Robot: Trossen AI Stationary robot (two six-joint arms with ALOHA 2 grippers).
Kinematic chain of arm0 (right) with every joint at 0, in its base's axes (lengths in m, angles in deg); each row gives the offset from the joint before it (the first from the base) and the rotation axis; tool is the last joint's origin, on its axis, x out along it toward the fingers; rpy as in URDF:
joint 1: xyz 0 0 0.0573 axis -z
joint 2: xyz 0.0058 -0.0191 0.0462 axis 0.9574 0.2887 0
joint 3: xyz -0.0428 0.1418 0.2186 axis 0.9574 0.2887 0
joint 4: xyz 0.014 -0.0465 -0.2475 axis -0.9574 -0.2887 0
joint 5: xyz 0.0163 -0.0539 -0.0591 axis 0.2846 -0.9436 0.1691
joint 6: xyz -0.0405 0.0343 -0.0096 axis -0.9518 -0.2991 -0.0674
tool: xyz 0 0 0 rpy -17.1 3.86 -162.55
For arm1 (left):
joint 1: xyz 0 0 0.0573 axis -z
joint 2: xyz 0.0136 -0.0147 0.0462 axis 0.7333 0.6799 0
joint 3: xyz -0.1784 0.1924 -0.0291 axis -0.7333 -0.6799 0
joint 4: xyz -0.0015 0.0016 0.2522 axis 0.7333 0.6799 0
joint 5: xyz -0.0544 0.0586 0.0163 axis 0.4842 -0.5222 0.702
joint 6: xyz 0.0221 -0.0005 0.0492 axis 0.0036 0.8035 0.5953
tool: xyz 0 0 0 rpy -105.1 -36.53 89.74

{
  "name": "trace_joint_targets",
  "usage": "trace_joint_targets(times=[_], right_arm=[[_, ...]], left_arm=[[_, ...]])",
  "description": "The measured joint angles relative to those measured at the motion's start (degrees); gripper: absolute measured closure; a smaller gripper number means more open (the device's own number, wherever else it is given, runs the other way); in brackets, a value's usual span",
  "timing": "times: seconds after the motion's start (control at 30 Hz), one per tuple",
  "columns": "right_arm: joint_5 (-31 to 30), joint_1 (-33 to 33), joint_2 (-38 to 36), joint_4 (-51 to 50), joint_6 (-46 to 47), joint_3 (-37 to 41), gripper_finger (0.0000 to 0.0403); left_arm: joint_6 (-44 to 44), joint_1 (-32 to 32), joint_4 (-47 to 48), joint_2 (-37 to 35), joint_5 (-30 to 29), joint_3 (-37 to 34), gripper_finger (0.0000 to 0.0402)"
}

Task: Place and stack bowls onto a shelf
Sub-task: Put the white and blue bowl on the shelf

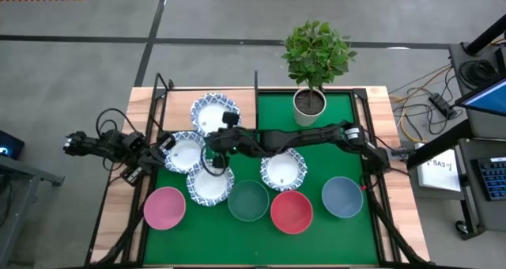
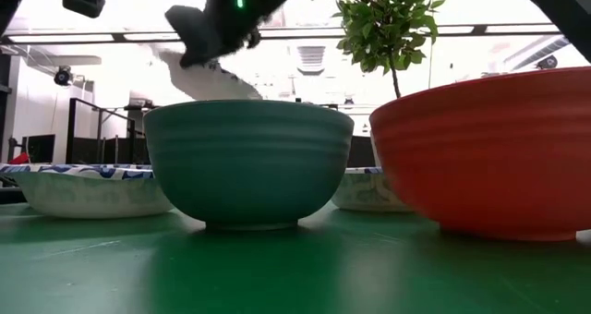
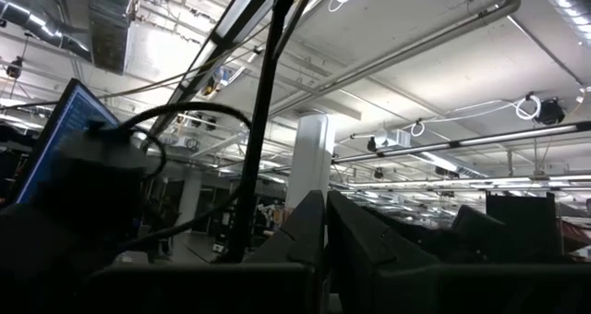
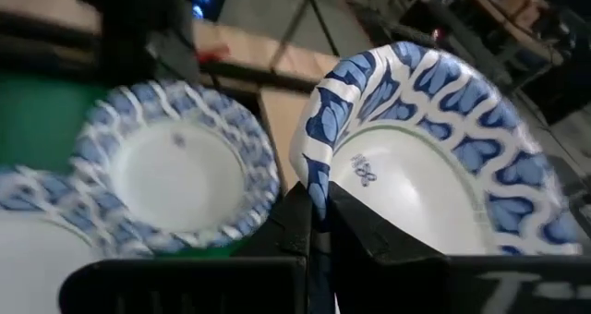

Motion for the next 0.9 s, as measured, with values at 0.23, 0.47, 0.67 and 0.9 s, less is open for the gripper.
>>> trace_joint_targets(times=[0.23,0.47,0.67,0.9], right_arm=[[0.06,2.72,3.40,1.89,1.12,0.17,0.0390],[0.05,3.88,5.33,4.56,0.17,0.15,0.0390],[0.24,4.83,7.72,6.48,0.37,0.15,0.0388],[0.51,6.61,8.05,6.39,5.42,0.17,0.0313]], left_arm=[[-0.02,0.02,0.20,-0.04,0.00,0.00,0.0402],[-0.03,0.01,0.42,-0.20,0.11,0.00,0.0402],[-0.02,0.02,0.48,-0.22,0.11,0.00,0.0402],[-0.02,0.00,0.68,-0.28,0.11,0.00,0.0402]])
